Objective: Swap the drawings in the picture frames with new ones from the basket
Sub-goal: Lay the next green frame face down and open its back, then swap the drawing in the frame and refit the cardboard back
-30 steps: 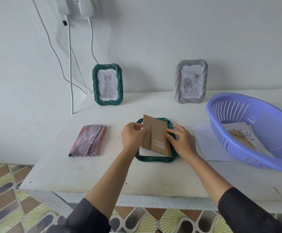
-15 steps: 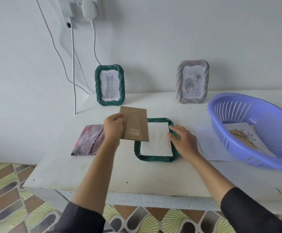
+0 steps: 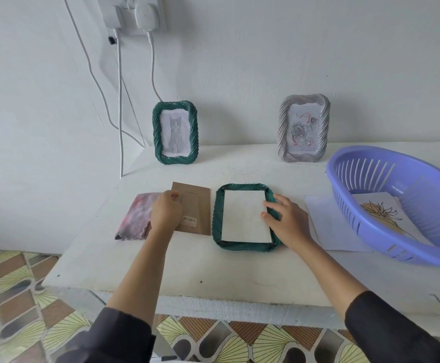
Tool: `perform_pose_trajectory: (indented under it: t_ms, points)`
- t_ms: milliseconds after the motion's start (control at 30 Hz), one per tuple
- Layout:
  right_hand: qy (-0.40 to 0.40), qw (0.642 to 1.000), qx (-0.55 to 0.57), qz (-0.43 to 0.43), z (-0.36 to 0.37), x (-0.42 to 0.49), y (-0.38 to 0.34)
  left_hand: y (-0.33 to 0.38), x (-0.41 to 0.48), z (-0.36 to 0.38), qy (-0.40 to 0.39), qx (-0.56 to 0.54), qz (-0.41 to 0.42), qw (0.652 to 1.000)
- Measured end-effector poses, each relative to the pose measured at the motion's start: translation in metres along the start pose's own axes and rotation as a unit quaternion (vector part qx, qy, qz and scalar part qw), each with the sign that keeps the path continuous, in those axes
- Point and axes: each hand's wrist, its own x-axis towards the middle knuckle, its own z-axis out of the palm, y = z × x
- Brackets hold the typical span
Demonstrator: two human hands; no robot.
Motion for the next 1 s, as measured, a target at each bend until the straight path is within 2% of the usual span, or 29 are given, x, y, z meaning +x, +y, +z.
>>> perform_pose_trajectory:
  t_ms: [167, 333, 400, 533, 633, 733, 1000]
  points:
    - [0.003, 1.0, 0.001, 0.0, 0.0, 0.0, 0.0, 0.001, -0.005, 0.012, 0.023, 0.073, -0.001, 0.997]
    - [0.003, 1.0, 0.003, 0.005, 0.0, 0.0, -0.001, 0.007, -0.014, 0.018, 0.051, 0.087, -0.007, 0.995]
    - [0.004, 1.0, 0.003, 0.002, 0.0, 0.0, -0.001, 0.013, -0.021, 0.02, 0.06, 0.086, 0.017, 0.994]
    - [0.004, 1.0, 0.003, 0.001, 0.001, 0.0, -0.001, 0.022, -0.034, 0.035, 0.011, 0.061, 0.125, 0.99]
    - [0.005, 1.0, 0.002, 0.001, 0.0, -0.001, -0.001, 0.023, -0.042, 0.048, -0.033, 0.128, 0.133, 0.982]
    - [0.006, 1.0, 0.003, 0.003, 0.0, -0.001, -0.002, 0.022, -0.047, 0.053, -0.027, 0.159, 0.137, 0.977]
    - [0.009, 1.0, -0.006, 0.008, -0.001, 0.0, -0.003, 0.022, -0.047, 0.05, -0.024, 0.083, 0.121, 0.989]
